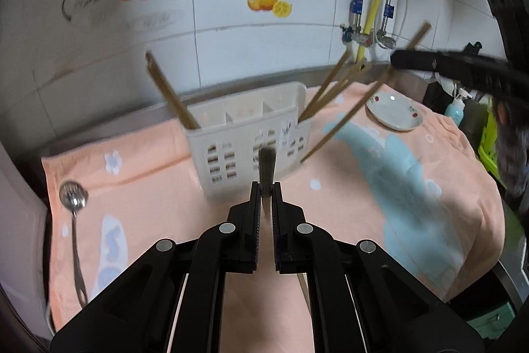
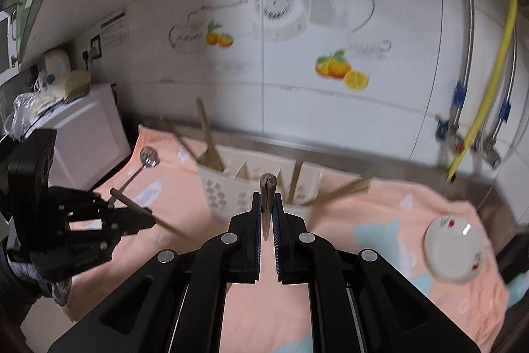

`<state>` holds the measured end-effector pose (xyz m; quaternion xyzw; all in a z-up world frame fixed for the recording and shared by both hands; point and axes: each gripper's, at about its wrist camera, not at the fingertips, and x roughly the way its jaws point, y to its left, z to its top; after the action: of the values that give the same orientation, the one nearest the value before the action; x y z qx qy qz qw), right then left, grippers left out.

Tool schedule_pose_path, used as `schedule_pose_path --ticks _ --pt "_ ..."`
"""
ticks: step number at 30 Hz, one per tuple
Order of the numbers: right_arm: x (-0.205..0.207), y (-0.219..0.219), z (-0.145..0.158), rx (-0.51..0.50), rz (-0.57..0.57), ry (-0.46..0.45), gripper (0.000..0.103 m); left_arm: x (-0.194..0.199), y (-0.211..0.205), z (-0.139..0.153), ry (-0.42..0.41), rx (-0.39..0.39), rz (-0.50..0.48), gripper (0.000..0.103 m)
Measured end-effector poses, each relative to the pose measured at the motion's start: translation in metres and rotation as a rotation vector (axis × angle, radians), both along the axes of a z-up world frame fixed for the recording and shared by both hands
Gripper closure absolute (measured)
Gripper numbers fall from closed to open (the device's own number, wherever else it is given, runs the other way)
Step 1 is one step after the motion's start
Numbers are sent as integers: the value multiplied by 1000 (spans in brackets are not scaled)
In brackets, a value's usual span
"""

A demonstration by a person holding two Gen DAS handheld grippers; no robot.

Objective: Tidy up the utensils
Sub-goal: 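Lift the left tool's chopstick over the holder while the right tool raises its own, then open the left tool to drop its chopstick in the holder while the right tool releases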

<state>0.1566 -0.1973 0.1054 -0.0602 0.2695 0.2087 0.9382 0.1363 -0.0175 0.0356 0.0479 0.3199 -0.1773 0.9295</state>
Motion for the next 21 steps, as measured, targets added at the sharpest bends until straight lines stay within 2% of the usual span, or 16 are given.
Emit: schedule_pose_path --ticks 5,9,17,21 --pt "20 -6 30 -25 -42 -38 96 9 -3 25 -42 -4 -11 98" --pt "36 -7 37 -17 -62 -44 96 13 -5 54 -102 -26 -16 98" --pt "66 5 14 -46 -62 44 97 27 -1 112 -249 -68 26 98" --pt "71 6 1 -46 -63 69 96 39 3 124 -315 -55 88 98"
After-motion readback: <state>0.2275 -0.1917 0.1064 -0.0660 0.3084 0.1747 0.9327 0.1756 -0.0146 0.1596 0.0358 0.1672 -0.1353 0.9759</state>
